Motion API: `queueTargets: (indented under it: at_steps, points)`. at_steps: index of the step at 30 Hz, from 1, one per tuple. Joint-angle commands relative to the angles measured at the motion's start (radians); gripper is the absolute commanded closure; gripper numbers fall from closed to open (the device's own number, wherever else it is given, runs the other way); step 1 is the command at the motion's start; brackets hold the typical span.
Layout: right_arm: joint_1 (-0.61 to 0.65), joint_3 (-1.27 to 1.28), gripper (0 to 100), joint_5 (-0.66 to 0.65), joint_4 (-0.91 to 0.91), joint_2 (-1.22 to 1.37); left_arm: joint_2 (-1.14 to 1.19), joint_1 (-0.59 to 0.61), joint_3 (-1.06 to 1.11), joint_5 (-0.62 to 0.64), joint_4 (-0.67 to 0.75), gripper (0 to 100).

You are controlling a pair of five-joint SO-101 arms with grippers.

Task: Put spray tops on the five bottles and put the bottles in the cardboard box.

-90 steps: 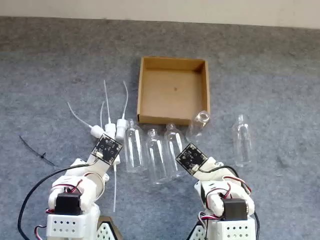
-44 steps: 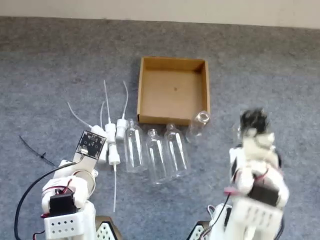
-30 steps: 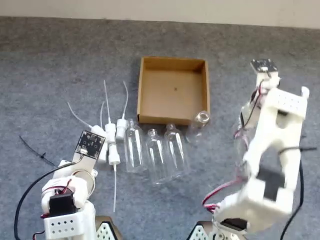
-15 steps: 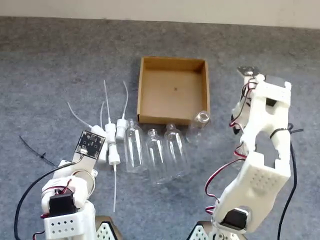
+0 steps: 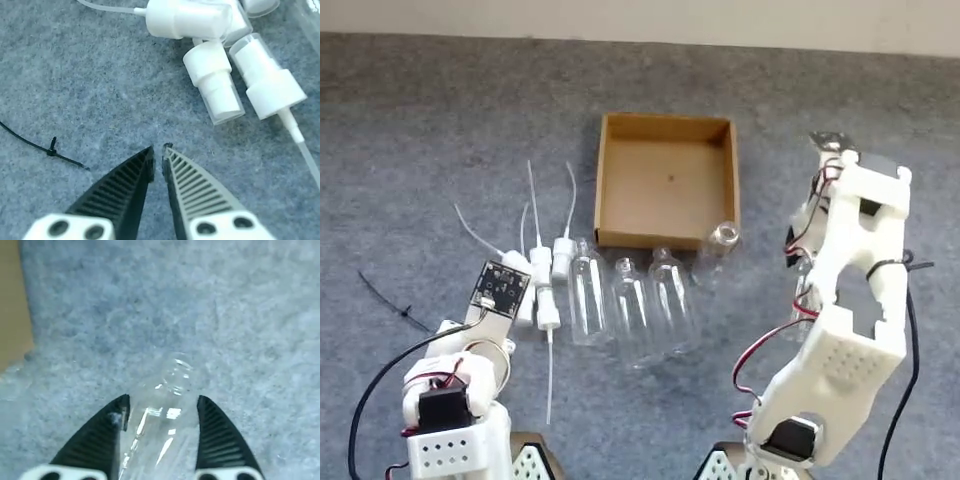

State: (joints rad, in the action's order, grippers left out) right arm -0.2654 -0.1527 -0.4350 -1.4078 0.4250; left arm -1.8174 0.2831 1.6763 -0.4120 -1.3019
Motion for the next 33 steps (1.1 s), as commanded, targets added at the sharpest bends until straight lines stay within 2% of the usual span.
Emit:
queueTargets:
  at_steps: [1,9,12,17,20,33]
  points:
    - [-0.039,-0.090,96.1,-0.091,0.015,-0.016,-0.012,0.008,0.019,-0.008,0.018,95]
    - [-0.038,-0.262,96.1,-0.284,-0.027,-0.012,-0.012,0.010,0.019,-0.008,0.018,95]
    - [-0.025,-0.259,95.9,-0.301,-0.027,-0.012,-0.012,0.010,0.019,-0.008,0.018,95]
    - [-0.025,-0.206,84.8,-0.298,-0.035,-0.004,-0.012,0.010,0.019,-0.008,0.018,95]
    - [-0.025,-0.157,80.0,-0.245,-0.035,0.016,-0.012,0.010,0.019,-0.008,0.018,95]
    - [-0.033,-0.140,79.6,-0.064,-0.035,0.056,-0.012,0.010,0.019,-0.008,0.018,95]
